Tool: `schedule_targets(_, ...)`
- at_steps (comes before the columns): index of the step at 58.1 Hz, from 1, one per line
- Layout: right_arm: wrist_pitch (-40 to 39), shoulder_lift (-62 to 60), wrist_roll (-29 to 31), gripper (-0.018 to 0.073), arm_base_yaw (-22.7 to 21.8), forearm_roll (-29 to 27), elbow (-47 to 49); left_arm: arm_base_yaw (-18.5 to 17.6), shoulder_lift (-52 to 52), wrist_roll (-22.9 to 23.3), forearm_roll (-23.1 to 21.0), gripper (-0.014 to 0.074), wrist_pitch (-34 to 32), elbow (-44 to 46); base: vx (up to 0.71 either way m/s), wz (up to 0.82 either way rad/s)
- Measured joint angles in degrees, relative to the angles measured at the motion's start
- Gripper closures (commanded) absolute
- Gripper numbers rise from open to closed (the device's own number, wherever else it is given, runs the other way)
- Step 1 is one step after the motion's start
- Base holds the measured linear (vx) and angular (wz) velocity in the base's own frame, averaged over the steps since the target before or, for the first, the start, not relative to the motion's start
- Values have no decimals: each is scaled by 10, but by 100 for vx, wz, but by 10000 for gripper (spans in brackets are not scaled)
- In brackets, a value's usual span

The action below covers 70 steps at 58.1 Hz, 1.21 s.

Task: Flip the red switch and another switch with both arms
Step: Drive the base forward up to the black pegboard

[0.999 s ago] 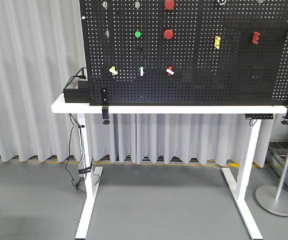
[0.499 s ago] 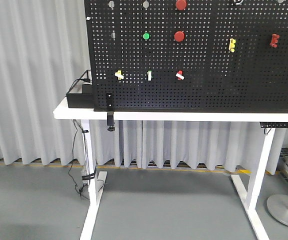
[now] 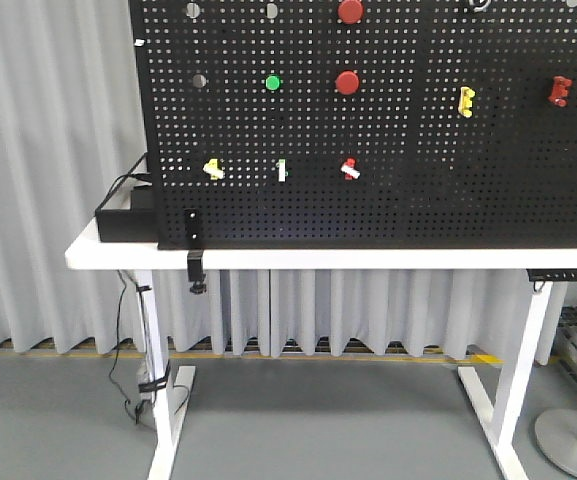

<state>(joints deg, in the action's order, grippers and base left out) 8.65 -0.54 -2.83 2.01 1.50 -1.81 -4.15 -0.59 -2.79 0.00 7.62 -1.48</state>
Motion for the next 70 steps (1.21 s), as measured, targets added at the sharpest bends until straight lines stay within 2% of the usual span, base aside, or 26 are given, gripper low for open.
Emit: schedule_targets(70, 0, 0, 0, 566, 0, 0, 0, 0, 0, 0, 0, 594, 0, 0, 33, -1)
